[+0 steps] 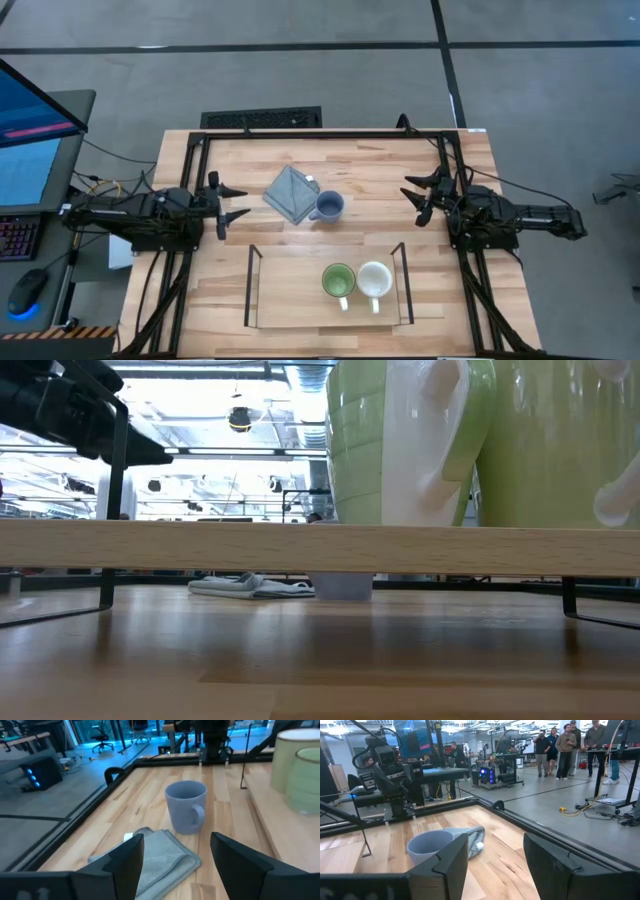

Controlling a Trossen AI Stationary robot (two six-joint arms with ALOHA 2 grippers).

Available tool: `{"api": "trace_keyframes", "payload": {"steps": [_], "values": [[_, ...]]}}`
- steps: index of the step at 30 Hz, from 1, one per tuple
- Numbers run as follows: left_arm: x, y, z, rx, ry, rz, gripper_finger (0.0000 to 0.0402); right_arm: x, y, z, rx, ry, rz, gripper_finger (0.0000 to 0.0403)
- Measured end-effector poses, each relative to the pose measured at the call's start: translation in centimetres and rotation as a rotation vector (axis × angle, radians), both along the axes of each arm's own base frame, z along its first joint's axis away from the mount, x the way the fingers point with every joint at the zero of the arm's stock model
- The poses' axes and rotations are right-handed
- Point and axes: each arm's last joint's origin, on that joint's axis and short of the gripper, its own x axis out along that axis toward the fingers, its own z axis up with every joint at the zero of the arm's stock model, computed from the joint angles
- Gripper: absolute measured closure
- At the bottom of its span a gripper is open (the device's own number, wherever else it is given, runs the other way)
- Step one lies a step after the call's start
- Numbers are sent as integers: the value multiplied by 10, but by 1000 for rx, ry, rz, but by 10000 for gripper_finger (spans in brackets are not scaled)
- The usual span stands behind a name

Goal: Stack small to large cups/mugs on shelf
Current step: Put the blue mug on the shelf

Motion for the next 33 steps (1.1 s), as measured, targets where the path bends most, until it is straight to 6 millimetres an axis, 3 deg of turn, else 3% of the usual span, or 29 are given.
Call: {"api": "trace_keyframes", "payload": {"steps": [7,16,27,33], "values": [[0,-1,5,-92,-14,-32,179,0,0,0,0,0,0,191],[19,-5,5,-91,46,-122,179,0,0,0,2,0,0,191],[56,-6,41,42,237,-158,179,0,0,0,9,-3,0,191],[80,6,57,95,345,-208,179,0,0,0,9,-4,0,191]]}}
